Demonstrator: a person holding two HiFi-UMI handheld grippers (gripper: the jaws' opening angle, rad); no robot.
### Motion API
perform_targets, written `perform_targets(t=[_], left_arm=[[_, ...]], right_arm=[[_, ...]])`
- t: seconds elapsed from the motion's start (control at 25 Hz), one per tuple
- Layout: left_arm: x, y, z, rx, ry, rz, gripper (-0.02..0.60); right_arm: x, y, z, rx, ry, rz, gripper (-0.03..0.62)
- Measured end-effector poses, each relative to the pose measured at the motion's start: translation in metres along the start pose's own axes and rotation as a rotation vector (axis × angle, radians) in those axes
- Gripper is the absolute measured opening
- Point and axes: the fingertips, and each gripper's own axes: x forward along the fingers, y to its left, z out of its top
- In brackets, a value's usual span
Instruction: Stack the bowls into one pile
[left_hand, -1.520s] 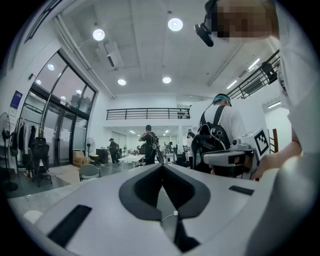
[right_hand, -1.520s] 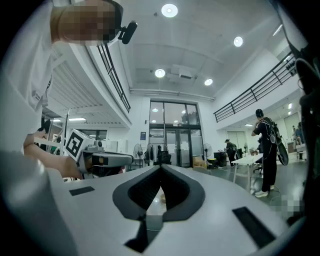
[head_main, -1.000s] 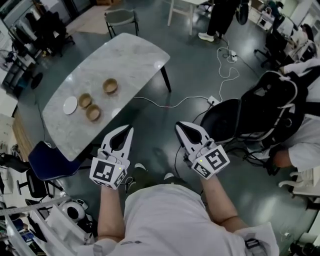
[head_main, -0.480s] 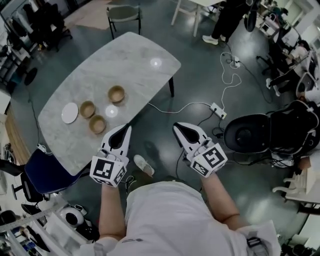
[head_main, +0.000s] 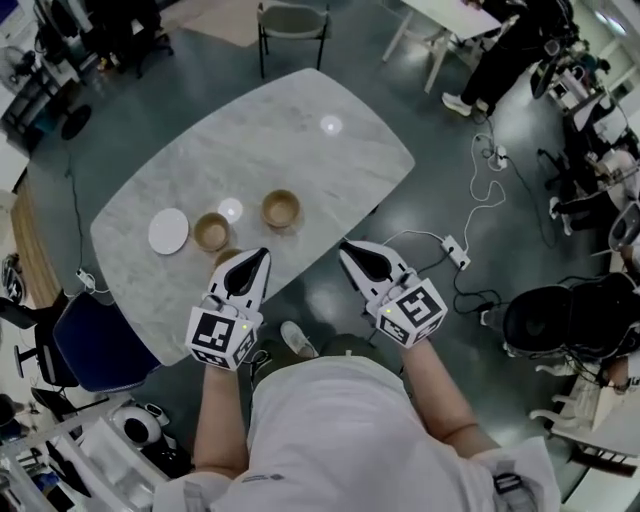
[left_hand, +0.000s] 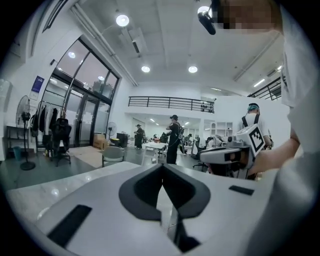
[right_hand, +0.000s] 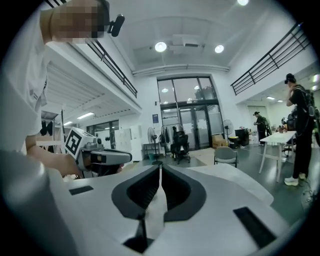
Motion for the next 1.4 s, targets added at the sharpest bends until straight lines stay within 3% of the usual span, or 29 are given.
perform_targets(t=[0.24,0.48,0.72,1.08,1.4], left_arm=[[-0.021,0.061,-0.017,-0.050,0.041,0.132,0.003],[-0.050,0.098,-0.039,-0.102,0.083,0.280,0.003],[-0.063,0.125,-0.050,-0.169,0.104,0.450,0.003],[-0.076,0.129,-0.084,-0.303,0.157,0.700,0.003],[-0.079,0.112,-0.106,-0.388,0.198,0.868,0.003]], right_arm=[[0.069,0.003,-0.014,0.006,0.093,0.105,0.032],[0.118,0.003,-0.042,-0.065,0.211,0.172,0.046],[0.162,-0.007,-0.067,-0.160,0.323,0.318,0.062],[0.209,-0.036,-0.122,-0.201,0.468,0.508,0.084],[0.230,-0.051,-0.187,-0.260,0.619,0.636,0.115]])
